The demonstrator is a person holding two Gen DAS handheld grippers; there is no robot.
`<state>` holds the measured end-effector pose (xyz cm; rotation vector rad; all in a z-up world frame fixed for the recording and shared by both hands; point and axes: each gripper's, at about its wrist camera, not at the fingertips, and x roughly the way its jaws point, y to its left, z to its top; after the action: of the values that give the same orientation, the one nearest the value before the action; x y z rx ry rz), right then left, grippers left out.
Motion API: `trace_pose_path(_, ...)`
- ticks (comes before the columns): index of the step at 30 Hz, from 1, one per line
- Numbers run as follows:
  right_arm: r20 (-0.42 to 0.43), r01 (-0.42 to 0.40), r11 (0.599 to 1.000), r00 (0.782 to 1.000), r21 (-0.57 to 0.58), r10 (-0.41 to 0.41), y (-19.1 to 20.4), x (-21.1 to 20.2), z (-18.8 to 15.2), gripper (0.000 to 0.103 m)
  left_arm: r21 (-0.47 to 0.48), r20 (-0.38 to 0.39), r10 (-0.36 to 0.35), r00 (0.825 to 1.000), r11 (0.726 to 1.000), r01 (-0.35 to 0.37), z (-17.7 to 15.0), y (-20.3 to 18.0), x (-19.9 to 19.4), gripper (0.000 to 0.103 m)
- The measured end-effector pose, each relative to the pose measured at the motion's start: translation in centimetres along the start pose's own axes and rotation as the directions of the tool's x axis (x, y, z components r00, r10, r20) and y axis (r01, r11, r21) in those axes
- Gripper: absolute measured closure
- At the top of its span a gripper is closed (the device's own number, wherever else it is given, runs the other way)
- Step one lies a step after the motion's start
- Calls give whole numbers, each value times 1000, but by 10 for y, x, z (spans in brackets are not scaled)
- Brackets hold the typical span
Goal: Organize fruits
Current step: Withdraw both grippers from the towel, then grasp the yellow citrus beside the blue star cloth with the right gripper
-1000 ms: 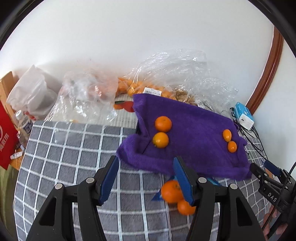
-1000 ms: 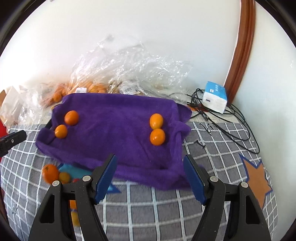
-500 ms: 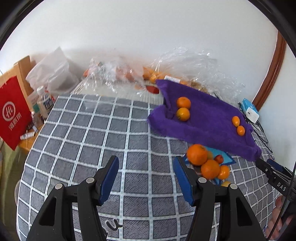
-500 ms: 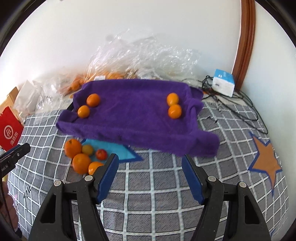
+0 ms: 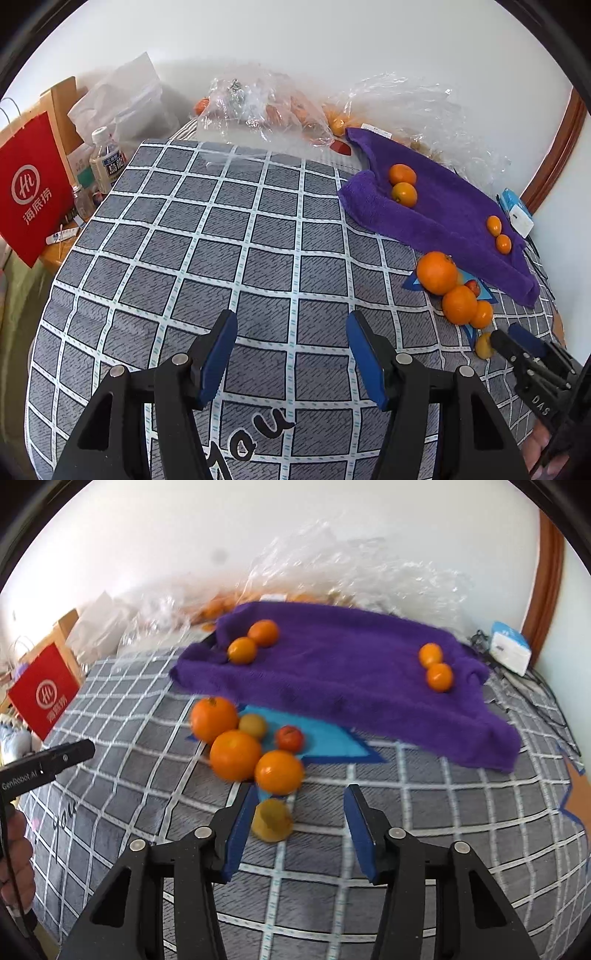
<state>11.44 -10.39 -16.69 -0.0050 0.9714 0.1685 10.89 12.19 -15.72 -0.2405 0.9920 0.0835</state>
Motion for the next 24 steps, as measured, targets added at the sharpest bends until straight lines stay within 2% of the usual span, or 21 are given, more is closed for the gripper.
trace_pose_path(5, -53, -33, 999, 998, -15, 32, 9, 18, -8, 67, 4, 8, 1, 1000, 1000, -1, -1, -4, -1, 44)
trace_pose_path(6, -53, -42, 999, 998, -14, 42, 9, 19, -10, 74, 1, 9, -3, 1000, 1000, 3, -3, -6, -2, 44)
trace_pose_path(9, -29, -45, 999, 999, -27, 44, 10, 18, -13, 76, 0, 15, -21, 1000, 1000, 21, -6, -14, 1, 44)
trace_pose_path(15, 28, 23, 1000, 999, 0, -23, -16, -1, -17, 76, 46, -28, -46, 999, 998, 48, -9, -43, 12, 44)
trace_pose_path(18, 53, 112, 994, 992, 16, -113, -38, -8, -17, 76, 82, -15, -75, 997, 994, 76, -6, -63, 12, 44)
trace_pose_path(24, 24, 152, 984, 988, 97, -155, -76, 0, -20, 76, 104, 3, -117, 993, 988, 116, 3, -92, 17, 44)
